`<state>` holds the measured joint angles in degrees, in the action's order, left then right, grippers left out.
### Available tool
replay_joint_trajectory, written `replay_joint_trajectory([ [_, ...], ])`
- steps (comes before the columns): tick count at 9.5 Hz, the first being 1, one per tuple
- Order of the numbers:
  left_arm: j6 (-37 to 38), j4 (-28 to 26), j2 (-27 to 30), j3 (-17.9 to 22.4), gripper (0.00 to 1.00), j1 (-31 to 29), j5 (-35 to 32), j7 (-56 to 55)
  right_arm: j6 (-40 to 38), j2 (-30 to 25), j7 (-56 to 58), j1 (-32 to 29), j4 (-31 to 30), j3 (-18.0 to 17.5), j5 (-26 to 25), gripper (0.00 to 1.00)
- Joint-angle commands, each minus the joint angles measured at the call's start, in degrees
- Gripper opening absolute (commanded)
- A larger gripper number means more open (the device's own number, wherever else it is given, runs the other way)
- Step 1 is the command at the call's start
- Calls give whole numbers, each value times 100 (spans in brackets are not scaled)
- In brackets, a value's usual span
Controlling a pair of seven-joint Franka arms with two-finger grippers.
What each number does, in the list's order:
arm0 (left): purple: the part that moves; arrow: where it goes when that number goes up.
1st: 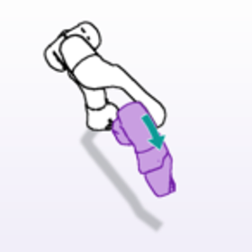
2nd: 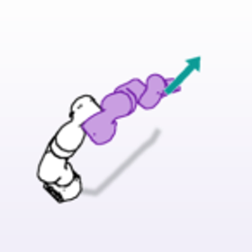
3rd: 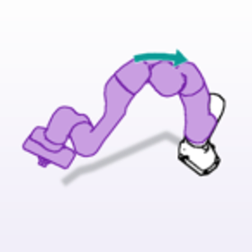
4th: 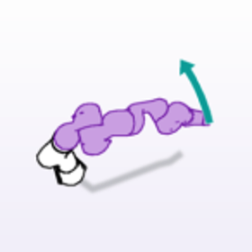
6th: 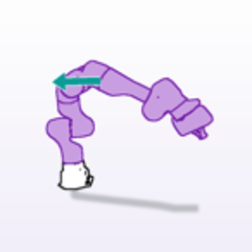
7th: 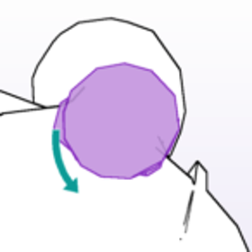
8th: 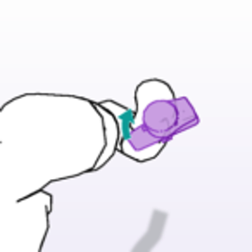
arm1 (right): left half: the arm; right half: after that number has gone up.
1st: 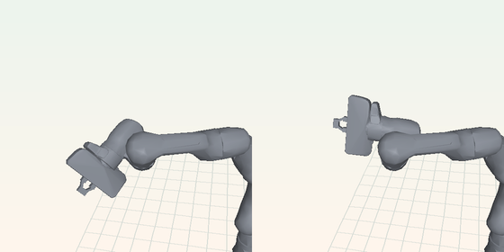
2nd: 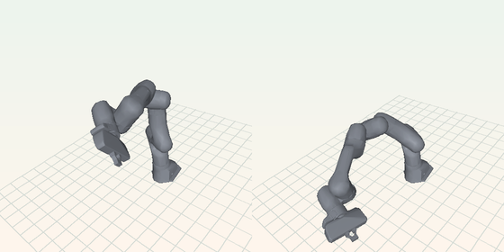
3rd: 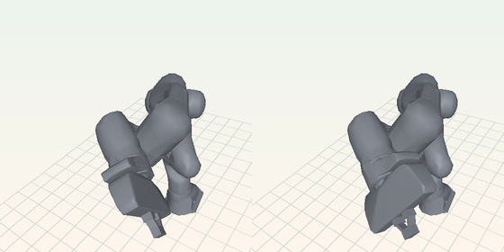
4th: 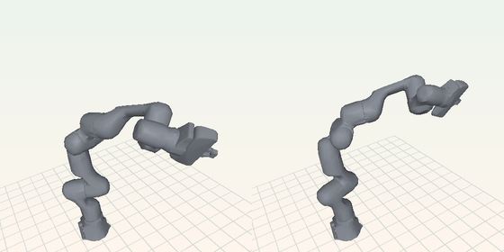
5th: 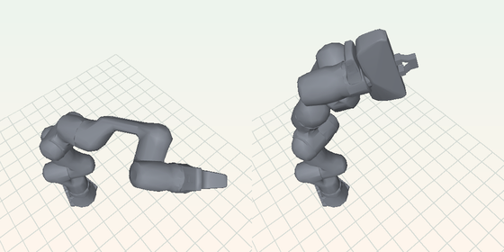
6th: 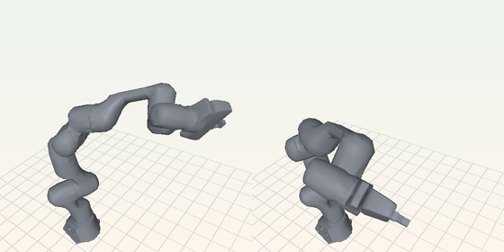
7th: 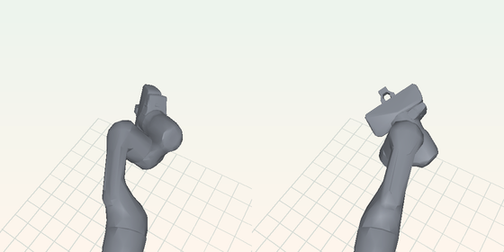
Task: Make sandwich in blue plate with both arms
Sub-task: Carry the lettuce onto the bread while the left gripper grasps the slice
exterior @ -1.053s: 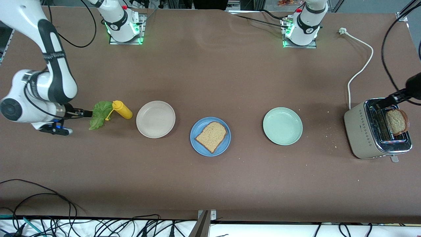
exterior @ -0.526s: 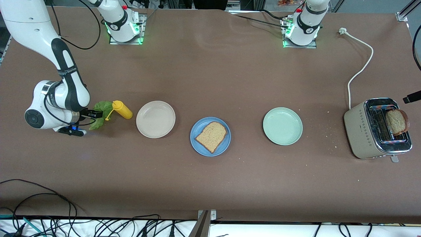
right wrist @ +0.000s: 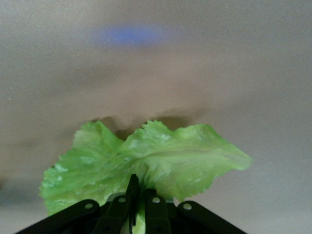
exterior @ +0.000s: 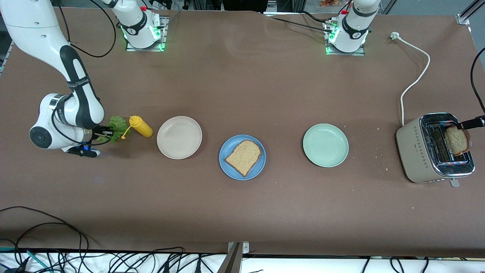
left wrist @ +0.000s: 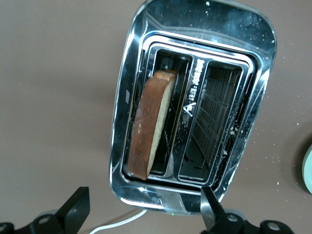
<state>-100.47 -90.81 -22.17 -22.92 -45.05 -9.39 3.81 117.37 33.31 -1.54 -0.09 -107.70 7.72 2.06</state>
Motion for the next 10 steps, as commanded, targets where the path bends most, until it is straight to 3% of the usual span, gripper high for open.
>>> replay_joint_trajectory([
  [1,-86,195,-287,-98,99,-22,-204,94,-641,-113,119,-18,467,-43,67,0],
  [6,-166,221,-516,-98,90,-22,-327,94,-3847,-245,110,-9,2680,-51,-214,0],
  [8,-166,221,-542,-98,54,-30,-327,129,-4676,-246,75,61,3419,-95,-294,0],
  [10,-157,230,-543,-98,24,-22,-327,129,-4942,-263,48,499,3904,-78,-294,0],
])
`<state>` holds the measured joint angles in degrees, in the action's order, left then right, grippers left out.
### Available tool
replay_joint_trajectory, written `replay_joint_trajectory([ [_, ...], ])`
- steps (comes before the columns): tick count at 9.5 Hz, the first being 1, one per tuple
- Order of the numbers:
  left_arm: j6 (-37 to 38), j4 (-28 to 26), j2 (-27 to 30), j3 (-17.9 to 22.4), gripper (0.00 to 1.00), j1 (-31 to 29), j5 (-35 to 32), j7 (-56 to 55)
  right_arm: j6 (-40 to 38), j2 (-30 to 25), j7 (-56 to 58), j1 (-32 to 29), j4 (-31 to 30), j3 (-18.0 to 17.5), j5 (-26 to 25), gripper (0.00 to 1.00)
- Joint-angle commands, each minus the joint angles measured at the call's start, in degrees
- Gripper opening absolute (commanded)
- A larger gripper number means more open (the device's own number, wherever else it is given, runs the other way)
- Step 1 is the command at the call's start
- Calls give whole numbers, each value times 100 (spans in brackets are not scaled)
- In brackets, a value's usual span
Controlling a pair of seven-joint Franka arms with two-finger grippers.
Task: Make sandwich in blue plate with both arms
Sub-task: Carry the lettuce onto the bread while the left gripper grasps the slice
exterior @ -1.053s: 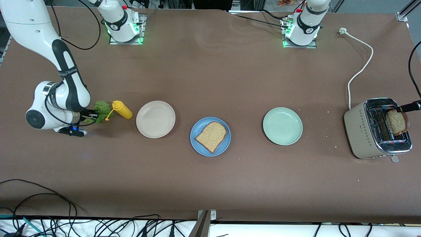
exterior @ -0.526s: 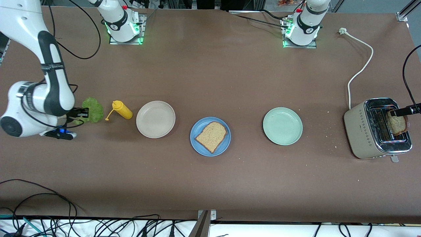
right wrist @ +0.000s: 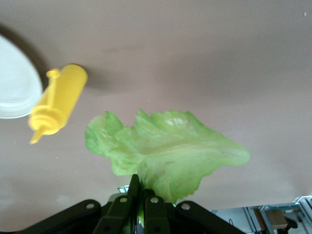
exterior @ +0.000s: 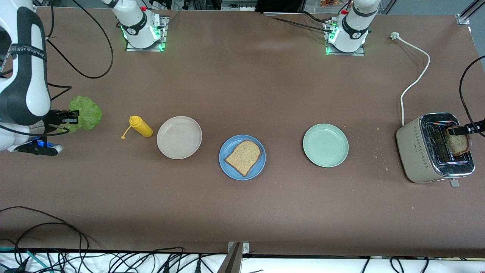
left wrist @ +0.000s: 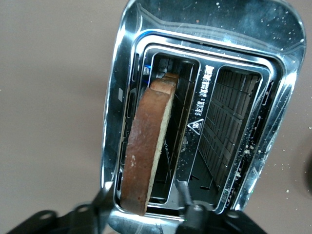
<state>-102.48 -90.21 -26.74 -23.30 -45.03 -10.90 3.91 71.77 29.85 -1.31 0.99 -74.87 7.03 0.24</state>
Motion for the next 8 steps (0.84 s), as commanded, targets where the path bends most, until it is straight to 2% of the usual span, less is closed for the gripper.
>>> replay_joint_trajectory([
  [1,44,170,-86,-60,11,-23,-175,119,-435,12,34,602,796,-18,-51,0],
  [3,44,170,-78,-60,0,-23,-175,119,-331,-129,-149,832,877,-210,456,0],
  [6,44,170,-77,-60,0,-15,-175,119,326,-59,-1691,1261,869,-535,1265,0],
  [8,44,162,-77,-60,0,-6,-175,119,1037,247,-2458,1665,834,-589,1827,0],
])
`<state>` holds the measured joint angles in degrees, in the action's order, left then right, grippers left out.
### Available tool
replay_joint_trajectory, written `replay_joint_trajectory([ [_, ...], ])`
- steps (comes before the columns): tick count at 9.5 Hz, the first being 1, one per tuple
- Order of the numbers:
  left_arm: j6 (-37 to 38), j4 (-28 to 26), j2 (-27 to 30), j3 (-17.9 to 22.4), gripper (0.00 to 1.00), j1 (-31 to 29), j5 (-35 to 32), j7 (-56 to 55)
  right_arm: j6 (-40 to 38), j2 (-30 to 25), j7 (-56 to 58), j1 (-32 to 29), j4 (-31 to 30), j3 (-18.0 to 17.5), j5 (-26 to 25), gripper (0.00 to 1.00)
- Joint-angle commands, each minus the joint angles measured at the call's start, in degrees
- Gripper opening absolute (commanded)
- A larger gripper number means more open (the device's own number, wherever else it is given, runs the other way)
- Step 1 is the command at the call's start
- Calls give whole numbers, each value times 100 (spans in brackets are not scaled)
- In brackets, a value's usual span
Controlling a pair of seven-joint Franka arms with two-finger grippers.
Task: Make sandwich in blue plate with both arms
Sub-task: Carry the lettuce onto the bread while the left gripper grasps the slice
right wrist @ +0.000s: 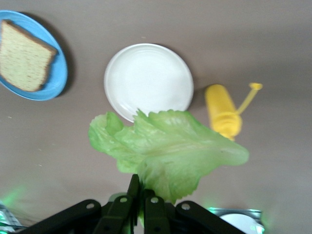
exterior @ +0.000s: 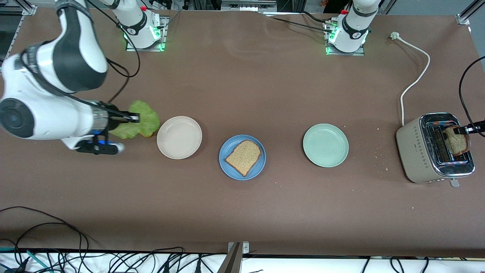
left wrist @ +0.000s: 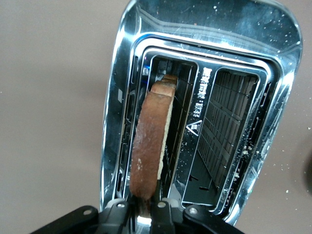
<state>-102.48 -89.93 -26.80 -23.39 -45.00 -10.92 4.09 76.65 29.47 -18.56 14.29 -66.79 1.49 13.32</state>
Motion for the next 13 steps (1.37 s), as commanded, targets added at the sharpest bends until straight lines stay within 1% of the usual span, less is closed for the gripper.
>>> replay_joint_trajectory([
  [1,44,134,-71,-52,0,9,-173,101,962,505,-1015,442,8,-34,1001,0],
  [2,44,134,-71,-52,0,9,-173,101,1393,734,-1296,582,-1,-34,1519,0],
  [3,44,134,-71,-60,0,9,-173,101,1858,962,-1534,784,-9,-34,1698,0],
  [4,44,134,-71,-60,0,9,-173,101,2341,1191,-1580,995,-18,-34,1743,0],
  [5,44,134,-71,-60,0,18,-173,101,2938,1463,-1580,1162,-18,-34,1970,0],
  [6,44,134,-71,-60,0,18,-173,101,3605,1718,-1580,1346,-27,-34,2320,0],
  [7,44,134,-71,-60,0,18,-173,101,4073,1903,-1580,1461,-97,-34,2437,0],
  [9,44,134,-71,-60,0,27,-173,101,4672,2115,-1572,1768,-307,-34,2805,0],
  [10,44,125,-80,-60,0,27,-173,92,5093,2290,-1511,1788,-343,-34,2851,0],
  [11,44,125,-71,-60,0,35,-173,92,5367,2405,-1484,1849,-343,-130,2860,0],
  [12,44,125,-71,-60,0,27,-173,92,5465,2441,-1519,1867,-343,-175,2851,11],
  [13,44,125,-71,-60,0,27,-173,92,5458,2441,-1545,1867,-370,-175,2843,99],
])
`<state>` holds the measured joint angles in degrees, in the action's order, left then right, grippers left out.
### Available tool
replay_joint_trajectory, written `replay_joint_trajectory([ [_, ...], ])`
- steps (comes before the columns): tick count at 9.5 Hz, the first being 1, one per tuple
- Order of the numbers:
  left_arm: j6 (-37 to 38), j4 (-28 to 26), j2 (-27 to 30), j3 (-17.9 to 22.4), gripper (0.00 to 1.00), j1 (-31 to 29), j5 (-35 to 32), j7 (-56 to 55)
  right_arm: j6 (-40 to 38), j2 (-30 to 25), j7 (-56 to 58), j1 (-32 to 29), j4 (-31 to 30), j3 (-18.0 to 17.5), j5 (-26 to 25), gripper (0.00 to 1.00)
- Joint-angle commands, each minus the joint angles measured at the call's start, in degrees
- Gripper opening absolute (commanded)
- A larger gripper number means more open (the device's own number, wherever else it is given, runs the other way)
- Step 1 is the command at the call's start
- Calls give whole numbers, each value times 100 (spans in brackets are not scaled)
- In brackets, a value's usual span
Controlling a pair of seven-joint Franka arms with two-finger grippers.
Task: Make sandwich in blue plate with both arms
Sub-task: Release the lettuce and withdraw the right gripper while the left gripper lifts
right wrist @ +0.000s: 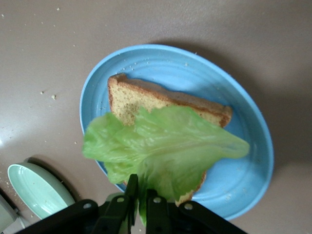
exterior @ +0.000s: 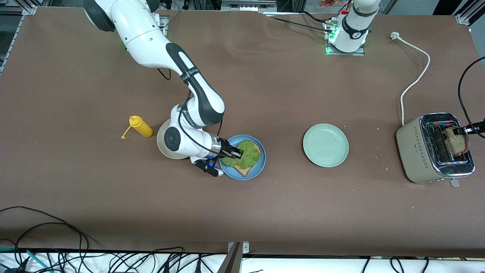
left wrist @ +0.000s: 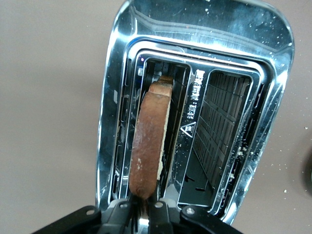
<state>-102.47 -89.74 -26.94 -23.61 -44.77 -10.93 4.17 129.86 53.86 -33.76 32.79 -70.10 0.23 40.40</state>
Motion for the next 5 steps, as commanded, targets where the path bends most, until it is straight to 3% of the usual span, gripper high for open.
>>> replay_joint_trajectory([
  [1,43,115,-57,-39,0,3,-173,84,136,-33,18,60,-31,-41,4,100],
  [3,43,141,-5,-56,0,-5,-164,93,14,-226,36,52,-39,-15,-879,100],
  [5,86,316,110,-91,0,3,-155,84,-677,-586,27,43,-39,143,-1638,100],
])
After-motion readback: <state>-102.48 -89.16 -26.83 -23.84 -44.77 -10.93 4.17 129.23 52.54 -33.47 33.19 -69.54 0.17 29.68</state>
